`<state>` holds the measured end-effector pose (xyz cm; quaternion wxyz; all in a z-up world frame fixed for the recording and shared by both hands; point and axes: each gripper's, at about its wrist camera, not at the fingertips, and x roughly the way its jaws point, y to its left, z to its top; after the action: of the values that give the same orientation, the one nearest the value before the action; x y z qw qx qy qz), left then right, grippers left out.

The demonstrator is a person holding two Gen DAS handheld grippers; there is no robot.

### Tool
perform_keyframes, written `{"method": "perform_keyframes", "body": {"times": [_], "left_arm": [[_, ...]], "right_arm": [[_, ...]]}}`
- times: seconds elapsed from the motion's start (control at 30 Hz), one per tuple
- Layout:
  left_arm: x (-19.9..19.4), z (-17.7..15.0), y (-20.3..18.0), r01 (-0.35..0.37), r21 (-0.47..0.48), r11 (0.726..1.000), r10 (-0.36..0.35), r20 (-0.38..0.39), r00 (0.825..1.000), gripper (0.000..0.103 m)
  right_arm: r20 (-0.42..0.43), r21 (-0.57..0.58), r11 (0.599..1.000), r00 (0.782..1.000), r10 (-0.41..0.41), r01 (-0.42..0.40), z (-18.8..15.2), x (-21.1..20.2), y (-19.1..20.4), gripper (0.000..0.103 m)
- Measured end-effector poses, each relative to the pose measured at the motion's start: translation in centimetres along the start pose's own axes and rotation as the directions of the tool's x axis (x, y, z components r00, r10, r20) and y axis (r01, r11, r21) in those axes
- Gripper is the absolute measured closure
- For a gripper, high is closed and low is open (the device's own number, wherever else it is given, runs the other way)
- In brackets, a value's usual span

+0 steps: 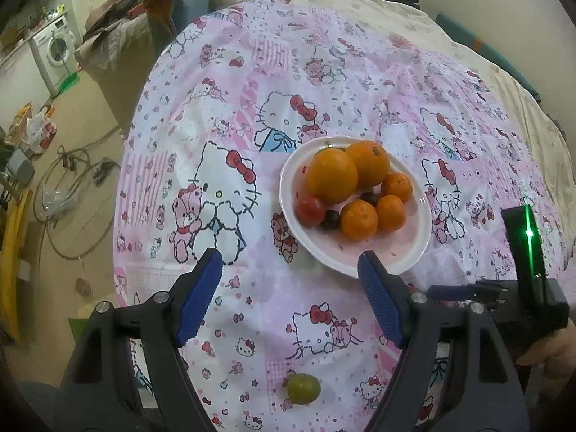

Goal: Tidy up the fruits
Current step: 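Grasp the second red tomato with the right tool while the left tool grasps the green fruit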

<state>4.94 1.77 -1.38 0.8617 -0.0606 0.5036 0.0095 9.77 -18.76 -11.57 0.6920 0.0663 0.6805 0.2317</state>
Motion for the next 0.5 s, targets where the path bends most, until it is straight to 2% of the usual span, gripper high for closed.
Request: {"method": "perform_keyframes", "body": {"times": [0.17, 0.23, 0.27, 0.3, 0.37, 0.43, 0.5], "left_arm": [[-0.2, -0.4, 0.8, -0.01, -0.005, 1.0, 0.01, 0.002, 1.0, 0.028], [0.0, -0.6, 1.5, -0.006, -0.032, 0.999, 0.005, -0.017, 1.0, 0.028], [0.0, -0.8, 1.7, -0.003, -0.041, 0.999, 0.002, -0.026, 1.0, 0.028], [0.2, -1.0, 2.0, 0.006, -0.053, 0.999, -0.008, -0.04, 0.999, 0.028], [0.7, -1.9, 2.2, 0.034, -0.067, 0.997, -0.04, -0.084, 0.996, 0.028], [1.5, -3.0, 1.9, 0.062, -0.032, 0.998, -0.067, -0.155, 0.986, 0.028], [2.4, -4.5, 1.1, 0.047, 0.042, 0.998, -0.036, -0.225, 0.974, 0.028]], "right_arm": [[-0.001, -0.023, 0.999, 1.0, -0.026, 0.026, 0.0, 0.2, 0.6, 0.034], [0.005, -0.065, 0.996, 0.998, -0.069, 0.069, 0.1, 0.3, 1.3, 0.044], [0.006, -0.089, 0.992, 0.996, -0.09, 0.09, 0.1, 0.4, 1.7, 0.056], [0.004, -0.106, 0.991, 0.996, -0.087, 0.087, 0.0, 0.5, 2.0, 0.063], [0.01, -0.126, 0.987, 0.995, -0.104, 0.104, -0.1, 0.5, 2.6, 0.063], [0.008, -0.114, 0.99, 0.997, -0.083, 0.083, -0.1, 0.4, 2.5, 0.063], [0.018, -0.092, 0.994, 0.998, -0.061, 0.062, -0.1, -0.1, 2.1, 0.063]]}}
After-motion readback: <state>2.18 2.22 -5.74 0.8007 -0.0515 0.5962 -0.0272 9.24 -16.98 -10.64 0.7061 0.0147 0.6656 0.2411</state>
